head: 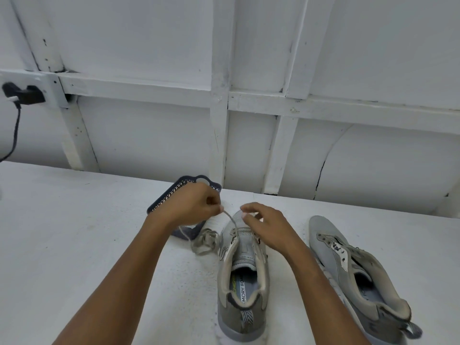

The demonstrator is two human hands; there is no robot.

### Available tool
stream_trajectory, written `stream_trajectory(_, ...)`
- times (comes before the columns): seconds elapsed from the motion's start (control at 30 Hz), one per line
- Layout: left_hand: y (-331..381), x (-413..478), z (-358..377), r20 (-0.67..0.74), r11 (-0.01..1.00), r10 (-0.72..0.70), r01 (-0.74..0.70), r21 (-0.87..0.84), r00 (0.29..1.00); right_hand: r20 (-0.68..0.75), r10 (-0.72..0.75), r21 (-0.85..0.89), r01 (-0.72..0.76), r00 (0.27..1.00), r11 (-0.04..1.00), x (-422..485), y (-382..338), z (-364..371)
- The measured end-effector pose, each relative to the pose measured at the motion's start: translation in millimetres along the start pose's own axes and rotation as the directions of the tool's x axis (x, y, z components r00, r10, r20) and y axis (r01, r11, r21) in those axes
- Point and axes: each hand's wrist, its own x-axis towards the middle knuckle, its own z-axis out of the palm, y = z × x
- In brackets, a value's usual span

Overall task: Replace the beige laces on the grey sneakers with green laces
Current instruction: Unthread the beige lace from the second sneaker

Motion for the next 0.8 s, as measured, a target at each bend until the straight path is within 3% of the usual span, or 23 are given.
stream_trajectory(0.13, 4.5, -7.0, -2.2, -0.056, 0.996, 0.071, -0.073, -0.044, 0.996, 0.142, -0.109, 0.155, 0.087, 0.984, 0.984, -7.0, -19.6, -6.8)
stream_trajectory(0.23, 5.2, -12.6, -7.1, -0.064, 0.989, 0.085, -0.092, -0.116, 0.994, 0.130, -0.129, 0.094, 0.117, 0.983, 0.989, -12.6, -26.1, -5.5)
stream_trajectory(0.43, 2.2, -27.9, -11.9, -0.024, 0.965, 0.102, -0.104, -0.241, 0.995, 0.179, -0.132, 0.214, 0.092, 0.975, 0.972, -28.5, -34.8, -6.8)
stream_trajectory(0.57, 2.0, -40.7, -17.1, -0.054, 0.934, 0.081, -0.095, -0.344, 0.995, 0.343, -0.202, 0.324, 0.086, 0.918, 0.942, -45.0, -42.6, -15.1)
stream_trajectory(0.67, 3.8, -47.4, -18.4, -0.178, 0.919, 0.049, -0.114, -0.378, 0.983, 0.449, -0.362, 0.543, 0.073, 0.817, 0.837, -60.4, -52.5, -18.1)
stream_trajectory(0.8, 2.8, -58.0, -9.4, -0.229, 0.890, 0.032, -0.132, -0.436, 0.973, 0.319, -0.563, 0.850, 0.032, 0.763, 0.525, -73.4, -63.0, -13.7)
